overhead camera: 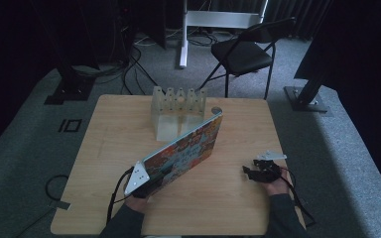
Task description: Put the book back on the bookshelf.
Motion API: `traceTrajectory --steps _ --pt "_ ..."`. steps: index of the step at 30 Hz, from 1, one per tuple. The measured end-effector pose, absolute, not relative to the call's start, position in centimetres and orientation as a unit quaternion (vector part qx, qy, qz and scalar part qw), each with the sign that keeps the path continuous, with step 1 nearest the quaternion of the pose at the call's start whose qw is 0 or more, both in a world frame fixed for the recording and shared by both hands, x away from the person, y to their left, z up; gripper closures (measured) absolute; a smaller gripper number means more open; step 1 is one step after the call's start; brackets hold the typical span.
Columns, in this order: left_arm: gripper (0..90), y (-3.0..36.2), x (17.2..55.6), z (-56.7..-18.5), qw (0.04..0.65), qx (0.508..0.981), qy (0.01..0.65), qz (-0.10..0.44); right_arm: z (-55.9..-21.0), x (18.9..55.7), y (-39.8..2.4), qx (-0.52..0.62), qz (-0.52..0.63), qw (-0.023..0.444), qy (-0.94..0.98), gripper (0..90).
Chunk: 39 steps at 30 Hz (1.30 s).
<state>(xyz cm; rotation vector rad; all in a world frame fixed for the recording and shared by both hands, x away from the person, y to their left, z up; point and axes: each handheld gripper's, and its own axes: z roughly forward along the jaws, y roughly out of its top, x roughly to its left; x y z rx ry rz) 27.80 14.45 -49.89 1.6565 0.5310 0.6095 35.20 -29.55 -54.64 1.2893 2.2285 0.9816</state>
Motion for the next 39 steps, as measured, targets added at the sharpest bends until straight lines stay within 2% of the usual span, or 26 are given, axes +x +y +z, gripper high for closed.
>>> traceTrajectory --steps 7,22,39 --pt "79.2 14.49 27.70 -49.84 0.601 0.717 0.231 0.268 -54.72 35.15 -29.75 0.463 0.350 0.196 0.790 39.0" --pt "79.2 14.52 27.58 -49.82 0.596 0.716 0.235 0.276 -55.02 35.23 -29.82 0.466 0.352 0.209 0.784 31.2" --pt "79.2 14.85 27.32 -49.80 0.589 0.714 0.246 0.287 -55.11 35.23 -29.93 0.470 0.353 0.210 0.781 28.3"
